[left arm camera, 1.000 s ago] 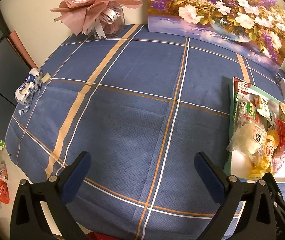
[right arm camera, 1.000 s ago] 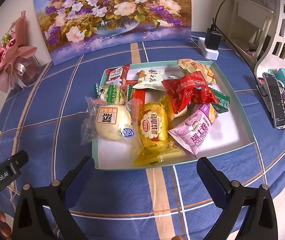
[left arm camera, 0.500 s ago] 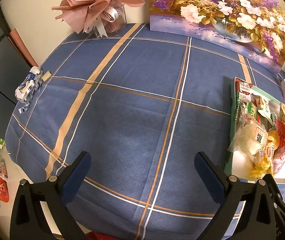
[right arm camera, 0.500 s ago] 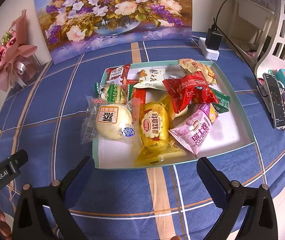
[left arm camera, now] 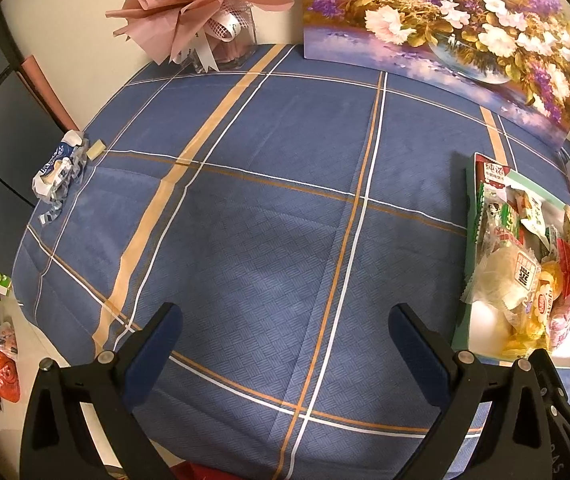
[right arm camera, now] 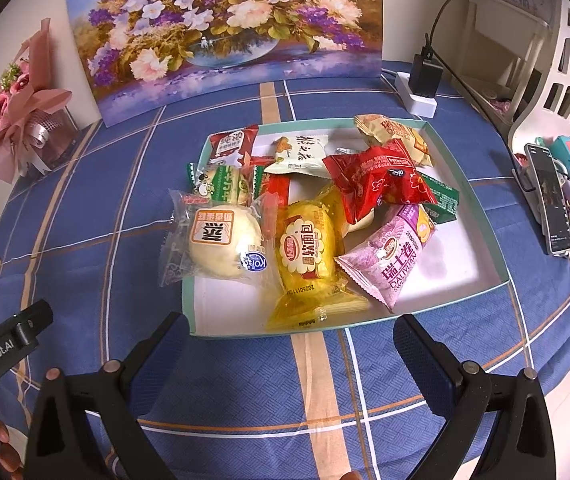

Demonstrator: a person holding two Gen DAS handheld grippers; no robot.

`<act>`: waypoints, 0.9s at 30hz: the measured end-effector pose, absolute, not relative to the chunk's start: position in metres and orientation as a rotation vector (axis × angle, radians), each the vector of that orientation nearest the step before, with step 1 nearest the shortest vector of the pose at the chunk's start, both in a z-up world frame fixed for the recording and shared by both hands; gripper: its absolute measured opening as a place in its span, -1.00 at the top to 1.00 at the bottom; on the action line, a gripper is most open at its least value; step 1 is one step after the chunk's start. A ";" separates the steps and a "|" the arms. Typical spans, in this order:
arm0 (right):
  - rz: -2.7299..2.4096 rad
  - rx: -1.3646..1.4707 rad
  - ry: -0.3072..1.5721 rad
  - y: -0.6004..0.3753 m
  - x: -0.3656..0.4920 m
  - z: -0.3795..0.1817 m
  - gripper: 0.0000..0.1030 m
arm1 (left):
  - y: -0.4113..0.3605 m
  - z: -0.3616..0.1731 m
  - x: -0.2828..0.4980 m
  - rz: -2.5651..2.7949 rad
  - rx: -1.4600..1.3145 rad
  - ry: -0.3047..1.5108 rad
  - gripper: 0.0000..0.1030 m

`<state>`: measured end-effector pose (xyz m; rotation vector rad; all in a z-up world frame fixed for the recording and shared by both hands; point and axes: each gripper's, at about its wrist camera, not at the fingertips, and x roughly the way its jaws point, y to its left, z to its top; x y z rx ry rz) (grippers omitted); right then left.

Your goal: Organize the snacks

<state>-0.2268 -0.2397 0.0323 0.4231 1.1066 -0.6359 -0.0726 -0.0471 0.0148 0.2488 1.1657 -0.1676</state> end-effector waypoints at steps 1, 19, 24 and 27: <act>-0.636 0.423 1.107 -0.240 -0.227 0.032 -1.00 | -0.047 0.015 -0.073 -0.168 0.249 1.166 -0.99; -0.637 0.420 1.115 -0.239 -0.226 0.031 -1.00 | -0.047 0.014 -0.072 -0.169 0.257 1.168 -0.99; -0.637 0.420 1.116 -0.239 -0.226 0.030 -1.00 | -0.047 0.014 -0.072 -0.170 0.258 1.168 -0.99; -0.637 0.421 1.117 -0.239 -0.227 0.029 -1.00 | -0.047 0.013 -0.072 -0.171 0.261 1.169 -0.99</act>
